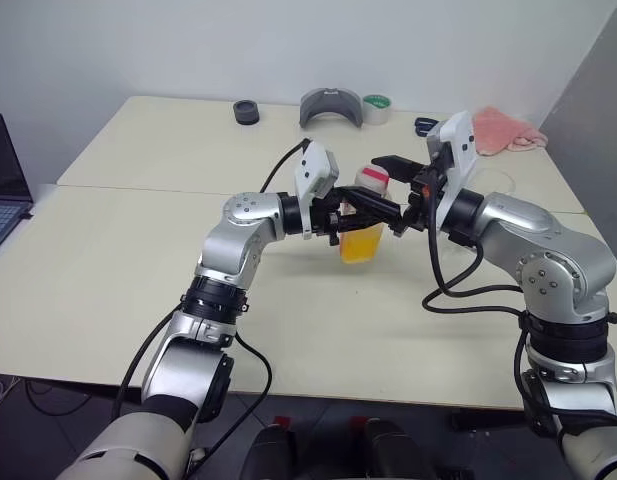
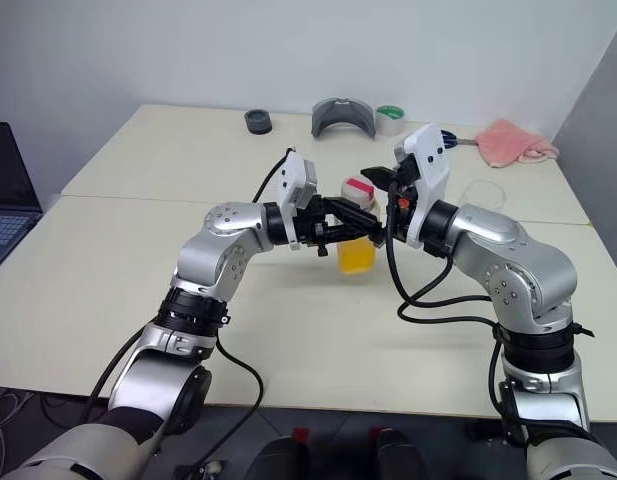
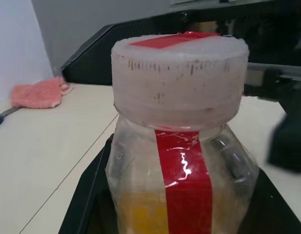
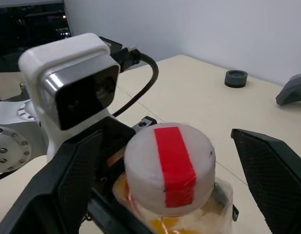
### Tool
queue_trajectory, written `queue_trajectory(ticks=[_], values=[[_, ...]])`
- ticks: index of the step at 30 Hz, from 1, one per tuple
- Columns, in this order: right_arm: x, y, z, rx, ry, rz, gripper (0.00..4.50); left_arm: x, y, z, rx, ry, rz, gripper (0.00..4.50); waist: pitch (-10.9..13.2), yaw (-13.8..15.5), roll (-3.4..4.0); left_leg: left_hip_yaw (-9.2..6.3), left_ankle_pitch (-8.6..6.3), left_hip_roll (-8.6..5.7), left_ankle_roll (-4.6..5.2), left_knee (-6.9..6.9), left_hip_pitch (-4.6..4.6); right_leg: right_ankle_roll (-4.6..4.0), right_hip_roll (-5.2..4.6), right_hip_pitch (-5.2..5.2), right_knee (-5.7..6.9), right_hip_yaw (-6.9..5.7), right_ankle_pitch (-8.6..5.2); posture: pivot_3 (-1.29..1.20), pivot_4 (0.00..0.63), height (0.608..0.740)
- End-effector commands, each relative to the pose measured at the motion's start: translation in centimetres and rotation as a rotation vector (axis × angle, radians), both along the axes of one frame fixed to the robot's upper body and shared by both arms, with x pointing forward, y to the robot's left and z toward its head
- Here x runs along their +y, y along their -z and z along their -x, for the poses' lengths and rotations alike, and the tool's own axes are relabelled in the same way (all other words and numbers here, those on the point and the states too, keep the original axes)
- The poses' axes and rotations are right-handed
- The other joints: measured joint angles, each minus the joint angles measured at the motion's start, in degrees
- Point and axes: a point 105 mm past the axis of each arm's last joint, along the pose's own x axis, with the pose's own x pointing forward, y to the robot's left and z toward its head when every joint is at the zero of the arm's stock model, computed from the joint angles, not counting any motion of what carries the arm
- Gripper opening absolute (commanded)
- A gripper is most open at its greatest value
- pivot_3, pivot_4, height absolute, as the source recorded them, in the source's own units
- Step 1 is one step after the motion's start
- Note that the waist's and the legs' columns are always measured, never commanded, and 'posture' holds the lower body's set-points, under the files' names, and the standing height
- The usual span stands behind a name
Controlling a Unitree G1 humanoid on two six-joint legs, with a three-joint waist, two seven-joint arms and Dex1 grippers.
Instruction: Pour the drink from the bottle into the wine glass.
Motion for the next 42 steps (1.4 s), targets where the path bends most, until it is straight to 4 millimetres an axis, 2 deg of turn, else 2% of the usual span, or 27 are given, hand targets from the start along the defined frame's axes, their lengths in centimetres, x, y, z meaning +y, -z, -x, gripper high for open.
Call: queue_trajectory(ticks=[1, 11, 30, 34, 35, 38, 42], values=[[0.1, -2.2, 1.1, -0.078, -0.011, -0.031, 4.50, 0.1, -2.1, 1.3, -0.058, 0.026, 0.045, 1.84, 0.00, -0.01, 0.00, 0.00, 0.00, 0.00, 0.00, 0.00, 0.00, 0.00, 0.00, 0.00, 0.00, 0.00, 0.00, 0.00, 0.150, 0.740], [-0.4, -2.6, 2.3, -0.065, -0.001, -0.049, 4.50, 1.2, -2.1, 1.5, -0.030, -0.015, 0.044, 1.84, 0.01, 0.01, 0.01, -0.04, 0.00, 0.00, 0.00, 0.00, 0.00, -0.01, 0.00, 0.00, 0.02, -0.04, 0.00, 0.00, 0.150, 0.740], [0.4, -2.0, 2.5, -0.058, -0.010, -0.042, 4.50, 0.4, -2.2, 1.6, -0.025, -0.005, 0.054, 1.84, 0.01, -0.01, 0.01, -0.03, 0.00, 0.00, 0.00, 0.00, 0.00, -0.03, 0.00, 0.00, 0.01, -0.03, -0.02, 0.00, 0.150, 0.740], [0.5, -2.0, 2.5, -0.059, -0.015, -0.044, 3.30, 0.5, -2.2, 1.6, -0.025, -0.006, 0.053, 1.84, 0.01, -0.01, 0.01, -0.03, 0.00, 0.00, 0.00, 0.00, 0.00, -0.03, 0.00, 0.00, 0.01, -0.03, -0.02, 0.00, 0.150, 0.740], [0.5, -2.0, 2.5, -0.060, -0.018, -0.046, 2.83, 0.5, -2.2, 1.6, -0.025, -0.007, 0.053, 1.84, 0.01, -0.01, 0.01, -0.03, 0.00, 0.00, 0.00, 0.00, 0.00, -0.03, 0.00, 0.00, 0.01, -0.03, -0.02, 0.00, 0.150, 0.740], [0.5, -2.2, 2.4, -0.066, -0.021, -0.051, 1.88, 0.5, -2.1, 1.6, -0.025, -0.008, 0.051, 1.84, 0.01, -0.01, 0.01, -0.03, 0.00, 0.00, 0.00, 0.00, 0.00, -0.03, 0.00, 0.00, 0.00, -0.03, -0.02, 0.00, 0.150, 0.740], [0.5, -2.2, 2.4, -0.072, -0.022, -0.047, 1.81, 0.5, -2.0, 1.7, -0.023, -0.006, 0.050, 1.84, 0.01, -0.01, 0.02, -0.03, 0.00, 0.00, 0.00, 0.00, 0.00, -0.03, 0.00, 0.00, 0.01, -0.03, -0.02, 0.00, 0.150, 0.740]])
